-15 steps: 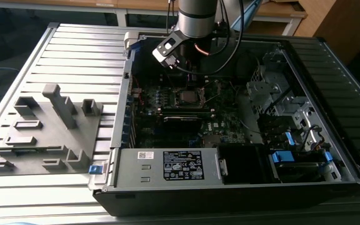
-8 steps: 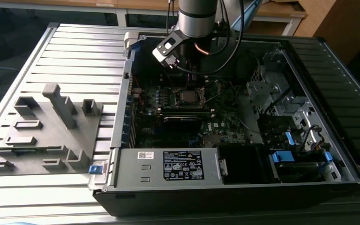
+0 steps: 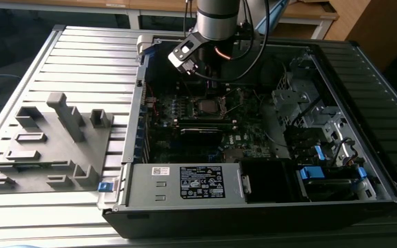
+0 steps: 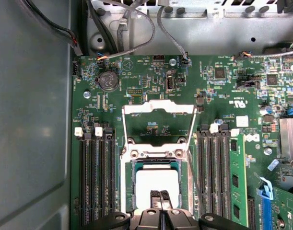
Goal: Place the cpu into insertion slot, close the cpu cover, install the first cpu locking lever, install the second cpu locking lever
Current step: 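Close the cpu cover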
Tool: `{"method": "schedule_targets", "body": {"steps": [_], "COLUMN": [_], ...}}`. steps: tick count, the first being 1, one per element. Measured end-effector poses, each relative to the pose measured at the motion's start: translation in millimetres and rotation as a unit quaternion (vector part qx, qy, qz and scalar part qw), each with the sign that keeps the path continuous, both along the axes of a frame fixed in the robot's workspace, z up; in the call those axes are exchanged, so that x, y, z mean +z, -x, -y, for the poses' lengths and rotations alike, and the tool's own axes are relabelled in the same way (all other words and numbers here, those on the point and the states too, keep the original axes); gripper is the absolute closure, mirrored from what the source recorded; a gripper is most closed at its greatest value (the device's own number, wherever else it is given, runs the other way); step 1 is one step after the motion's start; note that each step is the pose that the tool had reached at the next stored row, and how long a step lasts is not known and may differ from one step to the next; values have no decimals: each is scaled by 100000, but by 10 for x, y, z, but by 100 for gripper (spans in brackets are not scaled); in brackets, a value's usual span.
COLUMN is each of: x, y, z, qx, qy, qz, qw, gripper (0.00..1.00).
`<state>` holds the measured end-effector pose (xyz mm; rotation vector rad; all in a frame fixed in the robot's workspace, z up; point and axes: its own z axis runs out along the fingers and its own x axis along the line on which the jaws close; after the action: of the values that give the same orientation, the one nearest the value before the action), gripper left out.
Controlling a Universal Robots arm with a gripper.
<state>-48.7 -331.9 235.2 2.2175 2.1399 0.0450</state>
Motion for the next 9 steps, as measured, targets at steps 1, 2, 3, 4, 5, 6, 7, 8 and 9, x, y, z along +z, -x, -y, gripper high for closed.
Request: {"method": "schedule_targets", "body": {"steps": [1,2,3,4,5,6,7,8,9], "x": [1,3,4,7,7,8,10,9,10], "y": [0,0,0,0,0,0,0,0,0], "z": [0,0,0,0,0,0,0,0,0], "qx": [1,1,0,1,0,-1,2,-1,-1], "qy": [3,7,12,17,4,-4,5,2,2], "qz": [-3,-4,-9,-12,-2,3,-2,-3,-2], "qw": [100000,100000,100000,100000,100000,100000,100000,100000,100000], "gripper": [89,89,89,89,89,89,89,89,89]}}
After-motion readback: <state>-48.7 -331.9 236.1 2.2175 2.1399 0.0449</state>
